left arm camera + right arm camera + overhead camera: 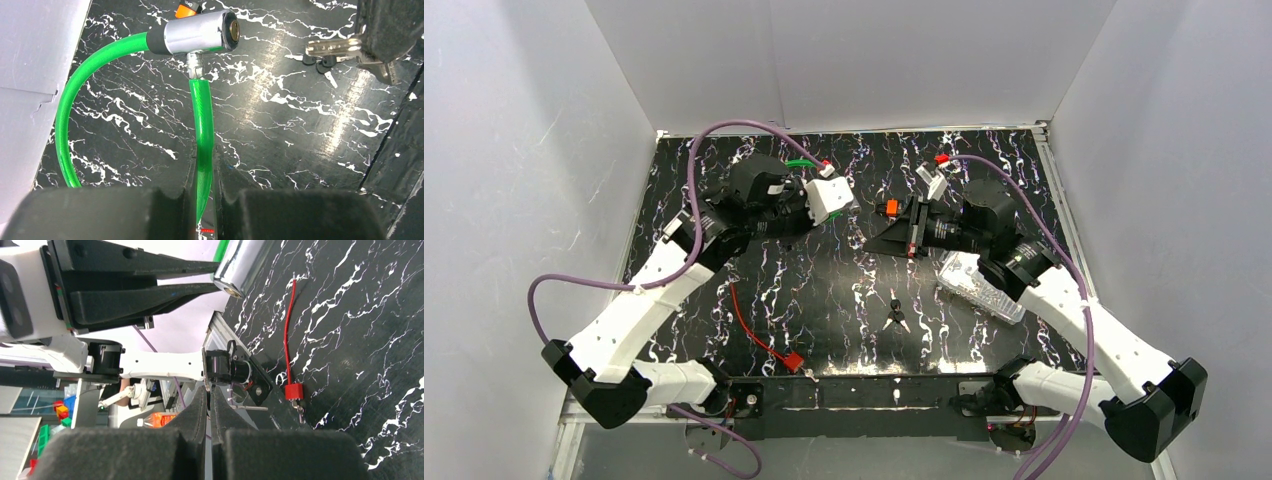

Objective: Unlock with the key
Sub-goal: Unlock the lock.

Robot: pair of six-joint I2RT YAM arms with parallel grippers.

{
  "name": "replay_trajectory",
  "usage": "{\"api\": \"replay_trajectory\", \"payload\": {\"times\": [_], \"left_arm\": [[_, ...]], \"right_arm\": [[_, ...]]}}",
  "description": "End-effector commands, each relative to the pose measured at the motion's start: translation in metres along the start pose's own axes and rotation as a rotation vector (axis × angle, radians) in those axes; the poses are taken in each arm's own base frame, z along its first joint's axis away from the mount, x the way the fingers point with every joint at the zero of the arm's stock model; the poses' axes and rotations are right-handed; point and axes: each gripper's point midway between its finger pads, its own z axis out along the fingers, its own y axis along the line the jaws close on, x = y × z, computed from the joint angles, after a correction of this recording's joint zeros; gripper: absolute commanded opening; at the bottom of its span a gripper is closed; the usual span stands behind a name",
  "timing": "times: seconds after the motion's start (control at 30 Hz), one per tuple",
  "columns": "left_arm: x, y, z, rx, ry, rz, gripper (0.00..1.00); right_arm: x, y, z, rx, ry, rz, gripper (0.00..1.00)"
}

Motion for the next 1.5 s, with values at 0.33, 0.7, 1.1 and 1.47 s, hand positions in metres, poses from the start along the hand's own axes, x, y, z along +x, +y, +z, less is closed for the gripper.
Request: {"api": "replay_trajectory", "payload": {"times": [0.33,0.7,1.1,1.47], "left_arm": [[-0.006,0.019,-0.015,-0.136,-0.052,0.090,0.00],[-0.005,0.020,-0.019,-0.153,-0.061,0.117,0.00],[-0.002,0.020,-0.022,-0.162,-0.062,0.156,0.00],[-0.006,0.021,-0.025,-0.167,-0.077,0.166,0.00]], "right_arm": [[-0.032,0.019,0.009,-0.077,-0.120,-0.044,0.01],[-0.030,0.015,0.022,-0.123,-0.088,0.024,0.01],[-0.027,0.004,0.024,-0.101,-0.087,0.042,0.01],[-0.029,-0.001,0.025,-0.098,-0.092,0.058,0.01]]}}
